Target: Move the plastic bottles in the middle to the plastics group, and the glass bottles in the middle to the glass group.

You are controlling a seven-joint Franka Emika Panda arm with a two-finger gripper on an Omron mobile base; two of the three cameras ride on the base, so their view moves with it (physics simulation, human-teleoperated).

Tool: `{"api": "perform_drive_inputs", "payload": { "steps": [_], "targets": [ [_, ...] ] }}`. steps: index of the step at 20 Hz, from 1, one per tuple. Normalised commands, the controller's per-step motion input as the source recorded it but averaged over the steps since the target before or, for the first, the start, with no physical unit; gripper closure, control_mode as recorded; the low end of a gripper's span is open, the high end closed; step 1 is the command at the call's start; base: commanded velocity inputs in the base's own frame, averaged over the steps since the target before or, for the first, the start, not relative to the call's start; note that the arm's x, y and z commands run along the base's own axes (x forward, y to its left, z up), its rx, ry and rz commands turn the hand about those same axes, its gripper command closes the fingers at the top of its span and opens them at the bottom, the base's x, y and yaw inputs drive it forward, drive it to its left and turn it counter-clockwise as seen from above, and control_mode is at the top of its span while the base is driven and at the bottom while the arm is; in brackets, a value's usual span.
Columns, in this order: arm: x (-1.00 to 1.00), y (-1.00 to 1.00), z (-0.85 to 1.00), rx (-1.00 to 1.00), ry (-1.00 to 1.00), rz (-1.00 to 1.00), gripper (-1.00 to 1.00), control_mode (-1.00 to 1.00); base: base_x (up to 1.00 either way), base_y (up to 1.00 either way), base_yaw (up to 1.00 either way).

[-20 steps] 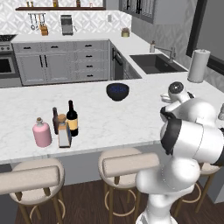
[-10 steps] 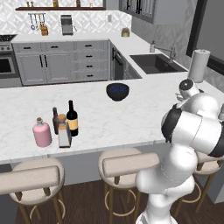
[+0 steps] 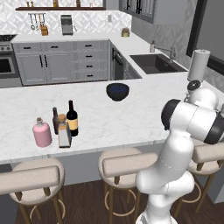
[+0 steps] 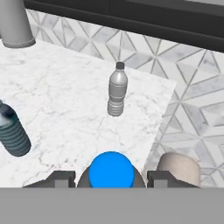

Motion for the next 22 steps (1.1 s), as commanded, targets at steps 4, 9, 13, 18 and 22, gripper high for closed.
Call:
{"api": "perform_drive_inputs", "payload": {
  "steps": [4, 9, 13, 18, 22],
  "targets": [
    [0.14, -0.41, -0.05, 0.02, -0.01, 0.00, 1.00, -1.00, 0.00, 0.00, 0.00],
    [0.27, -0.39, -0.01, 0.04, 0.00, 0.00, 1.00, -1.00, 0.00, 0.00, 0.00],
    [0.32, -0.19, -0.08, 0.00, 0.00, 0.00, 1.00, -1.00, 0.00, 0.00, 0.00],
    [0.39, -0.06, -0.19, 0.00, 0.00, 0.00, 1.00, -1.00, 0.00, 0.00, 0.00],
    [0.30, -0.02, -0.32, 0.00, 0.02, 0.00, 1.00, -1.00, 0.00, 0.00, 0.00]
  ]
}}
